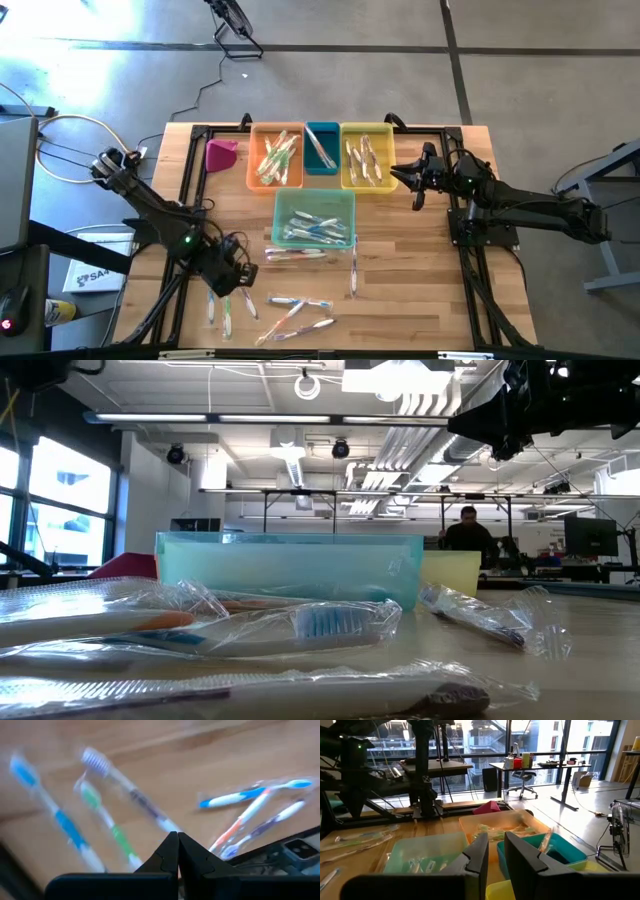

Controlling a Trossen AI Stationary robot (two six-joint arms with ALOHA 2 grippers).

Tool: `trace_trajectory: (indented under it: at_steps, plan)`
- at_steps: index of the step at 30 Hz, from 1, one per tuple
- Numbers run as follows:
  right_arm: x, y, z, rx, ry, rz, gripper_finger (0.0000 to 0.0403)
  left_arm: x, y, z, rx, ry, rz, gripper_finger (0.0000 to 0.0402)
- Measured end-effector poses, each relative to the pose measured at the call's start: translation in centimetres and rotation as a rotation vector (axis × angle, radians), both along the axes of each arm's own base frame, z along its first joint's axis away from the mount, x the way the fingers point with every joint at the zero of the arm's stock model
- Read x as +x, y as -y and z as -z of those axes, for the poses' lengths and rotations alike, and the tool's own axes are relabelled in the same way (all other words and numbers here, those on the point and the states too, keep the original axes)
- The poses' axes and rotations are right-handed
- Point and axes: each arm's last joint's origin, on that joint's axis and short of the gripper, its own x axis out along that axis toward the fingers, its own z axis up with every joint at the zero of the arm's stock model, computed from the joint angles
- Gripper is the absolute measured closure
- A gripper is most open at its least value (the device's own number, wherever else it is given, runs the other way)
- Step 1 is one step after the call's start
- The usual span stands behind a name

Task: Pick & Place Toothbrushes
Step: Put the purple toothbrush into the yellow bin

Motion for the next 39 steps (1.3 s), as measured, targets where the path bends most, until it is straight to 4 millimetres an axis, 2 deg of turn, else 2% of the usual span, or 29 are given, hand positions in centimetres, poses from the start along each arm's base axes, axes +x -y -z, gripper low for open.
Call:
trace_trajectory:
  at_steps: [5, 11, 19, 25, 28, 33, 39]
  plan:
    - [0.0, 0.0, 0.0, 0.01, -0.002, -0.001, 0.0348, -0.4, 1.7, 1.1, -0.082, -0.123, -0.059, 0.0401]
    - [0.0, 0.0, 0.1, 0.009, -0.004, -0.002, 0.0348, -0.2, 3.7, 2.3, -0.125, -0.145, -0.073, 0.0401]
    - [0.0, 0.0, 0.0, 0.0, -0.002, 0.001, 0.0348, 0.6, 4.4, 3.7, -0.104, -0.163, -0.091, 0.0401]
    - [0.0, 0.0, 0.0, -0.001, 0.0, 0.002, 0.0348, 0.6, 4.4, 3.9, -0.096, -0.182, -0.116, 0.0397]
    - [0.0, 0.0, 0.0, -0.001, 0.0, 0.001, 0.0348, 0.6, 4.4, 3.9, -0.092, -0.184, -0.116, 0.0377]
    - [0.0, 0.0, 0.0, -0.001, 0.0, 0.0, 0.0348, 0.5, 4.4, 3.9, -0.09, -0.188, -0.129, 0.0318]
    - [0.0, 0.0, 0.0, -0.001, 0.0, -0.001, 0.0348, 0.9, 4.3, 3.9, -0.062, -0.098, -0.253, 0.0256]
